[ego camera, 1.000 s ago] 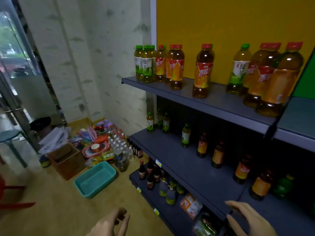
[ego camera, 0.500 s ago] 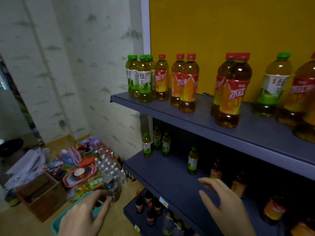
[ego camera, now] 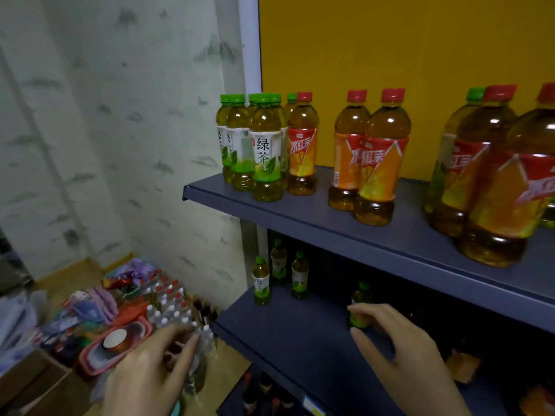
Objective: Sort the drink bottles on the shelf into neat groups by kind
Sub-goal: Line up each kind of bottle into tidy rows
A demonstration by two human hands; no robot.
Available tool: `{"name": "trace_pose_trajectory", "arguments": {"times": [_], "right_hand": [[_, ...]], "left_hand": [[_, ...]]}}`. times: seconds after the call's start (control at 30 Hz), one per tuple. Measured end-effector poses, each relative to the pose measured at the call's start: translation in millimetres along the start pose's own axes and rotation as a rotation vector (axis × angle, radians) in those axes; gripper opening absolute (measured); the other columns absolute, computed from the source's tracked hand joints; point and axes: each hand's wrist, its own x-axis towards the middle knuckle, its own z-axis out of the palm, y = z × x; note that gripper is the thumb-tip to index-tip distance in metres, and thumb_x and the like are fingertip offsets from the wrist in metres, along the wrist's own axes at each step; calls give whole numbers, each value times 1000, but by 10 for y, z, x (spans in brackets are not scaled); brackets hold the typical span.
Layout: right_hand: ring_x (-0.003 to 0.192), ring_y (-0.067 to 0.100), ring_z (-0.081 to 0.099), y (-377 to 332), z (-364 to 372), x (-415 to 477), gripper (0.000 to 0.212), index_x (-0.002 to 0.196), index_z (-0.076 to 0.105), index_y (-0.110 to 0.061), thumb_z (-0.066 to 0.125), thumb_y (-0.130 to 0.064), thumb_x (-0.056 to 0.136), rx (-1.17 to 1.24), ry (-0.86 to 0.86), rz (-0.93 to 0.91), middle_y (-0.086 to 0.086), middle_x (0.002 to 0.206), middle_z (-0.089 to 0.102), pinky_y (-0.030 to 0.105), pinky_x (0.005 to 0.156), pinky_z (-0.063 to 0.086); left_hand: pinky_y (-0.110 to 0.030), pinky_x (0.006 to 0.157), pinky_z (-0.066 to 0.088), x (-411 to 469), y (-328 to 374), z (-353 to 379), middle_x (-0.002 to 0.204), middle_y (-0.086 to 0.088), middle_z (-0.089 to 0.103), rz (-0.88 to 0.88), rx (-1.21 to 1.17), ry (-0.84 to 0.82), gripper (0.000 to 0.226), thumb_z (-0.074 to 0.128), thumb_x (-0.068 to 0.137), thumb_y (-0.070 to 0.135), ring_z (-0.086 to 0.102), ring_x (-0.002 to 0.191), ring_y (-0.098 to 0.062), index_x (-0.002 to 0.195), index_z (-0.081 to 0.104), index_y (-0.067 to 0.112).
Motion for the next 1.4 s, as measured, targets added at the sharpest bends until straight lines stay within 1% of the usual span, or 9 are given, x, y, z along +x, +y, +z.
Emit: {"name": "trace_pose_trajectory", "arguments": {"times": [0.13,0.27,0.37,0.6,0.87,0.97,1.1,1.27,1.4], "right_hand": [[101,-12,53,-214,218,337,19,96,49,-55,58,-42,85,-21,60,28,-34,109,51,10,84,42],[101,-10,54,-499,356,746,22,101,52,-50,48,-50,80,-33,134,54,-32,105,55,8,84,41],[101,-8,54,-656,475,1059,28,107,56,-43,46,-50,81,-58,203,55,-31,103,56,13,84,44],[98,-1,58,-764,630,1716,24,111,60,-29,57,-31,87,-132,374,70,-20,105,60,27,82,51],[96,0,56,-708,247,2014,21,108,61,-22,60,-22,87,-246,560,80,-12,103,61,12,80,45],[98,3,56,-636,110,2006,20,107,61,-20,60,-22,87,-278,649,105,-10,103,60,18,83,47],[106,9,52,-506,17,1960,29,113,57,-17,63,-17,85,-317,794,143,-8,110,54,31,91,47],[119,9,38,-368,-8,1942,66,131,39,-12,74,-22,76,-291,957,219,-7,123,34,21,100,34],[120,-5,29,-282,-64,1942,88,142,23,-16,76,-29,72,-155,854,323,-6,135,32,1,95,26]], "left_hand": [[-26,51,49,619,-207,77,58,17,61,95,-78,-15,22,71,75,28,60,56,-3,73,58,46],[-29,56,53,1307,-292,116,64,16,64,212,-133,-41,21,72,76,22,60,58,-2,76,59,38],[-36,60,56,1759,-309,146,71,15,65,312,-194,-51,5,67,81,34,63,64,-8,80,61,34],[-26,62,52,2588,-109,303,78,18,63,561,-381,-82,29,49,80,48,60,74,-2,89,64,25],[-35,73,56,2759,669,749,88,10,65,657,-645,-222,17,65,84,22,63,81,-7,101,65,17],[-33,91,51,2663,934,936,111,9,57,692,-702,-264,35,65,84,25,57,103,-9,118,56,18],[-14,109,15,2565,1224,1110,152,1,21,735,-665,-269,77,61,86,31,19,140,-10,146,16,14],[-20,109,5,2569,1530,1289,156,-9,-2,604,-677,-277,99,63,83,35,3,144,-20,146,-8,6],[-32,115,7,2612,1656,1395,155,-14,-1,479,-681,-295,116,71,73,45,2,144,-26,145,-10,4]]}}
